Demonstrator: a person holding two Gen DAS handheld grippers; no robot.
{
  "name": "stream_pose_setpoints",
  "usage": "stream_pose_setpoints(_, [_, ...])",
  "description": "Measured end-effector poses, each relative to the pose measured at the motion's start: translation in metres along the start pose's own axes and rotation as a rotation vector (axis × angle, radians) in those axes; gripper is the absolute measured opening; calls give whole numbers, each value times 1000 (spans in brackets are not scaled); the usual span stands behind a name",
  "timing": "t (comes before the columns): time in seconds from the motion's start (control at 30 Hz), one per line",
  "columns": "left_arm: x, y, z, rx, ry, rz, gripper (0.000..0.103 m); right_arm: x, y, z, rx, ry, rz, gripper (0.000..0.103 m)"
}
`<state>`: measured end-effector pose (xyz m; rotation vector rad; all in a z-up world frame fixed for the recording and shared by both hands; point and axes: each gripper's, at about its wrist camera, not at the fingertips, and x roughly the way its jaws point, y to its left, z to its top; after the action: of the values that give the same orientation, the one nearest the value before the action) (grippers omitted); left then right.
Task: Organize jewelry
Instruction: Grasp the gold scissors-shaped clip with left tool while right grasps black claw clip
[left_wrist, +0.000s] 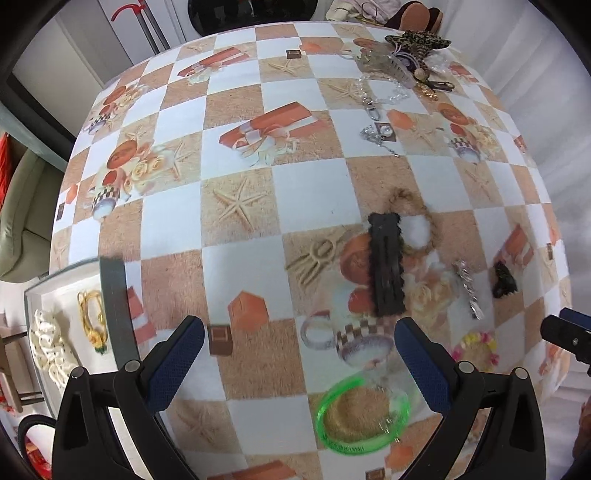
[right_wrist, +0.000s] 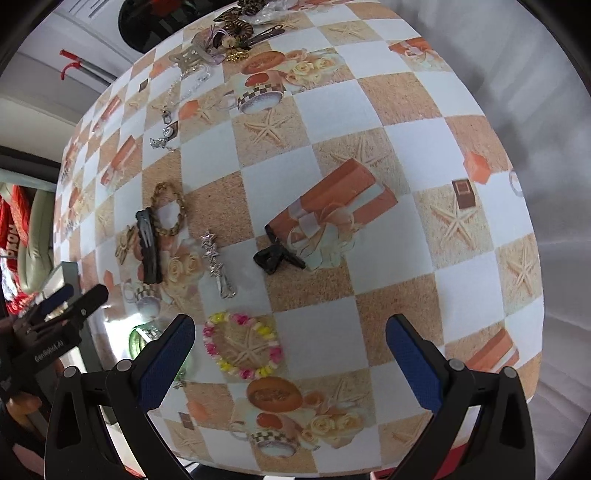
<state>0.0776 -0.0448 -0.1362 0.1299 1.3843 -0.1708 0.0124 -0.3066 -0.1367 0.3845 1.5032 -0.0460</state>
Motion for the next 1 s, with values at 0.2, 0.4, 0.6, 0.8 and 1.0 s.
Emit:
stream_pose_setpoints(0.2, [21,-2,16,71,-1,28,99,17,4,12,-91,4,-59,103])
stream_pose_setpoints(0.4, [43,-3,24,120,16,28,94,35,11,17,-175,23,-109,90])
stream_pose_setpoints(0.6, [53,-7,35,152,9,3,88,50,19,22,-242,29,-137,81])
stream_pose_setpoints(0.8, [55,-13,48,166,-15,-30,82,58,38,25,-336,9,-190,73])
stream_pose_setpoints(1.0, [51,-23,54,186,-34,-45,56,60,53,29,-379,-10,-205,60])
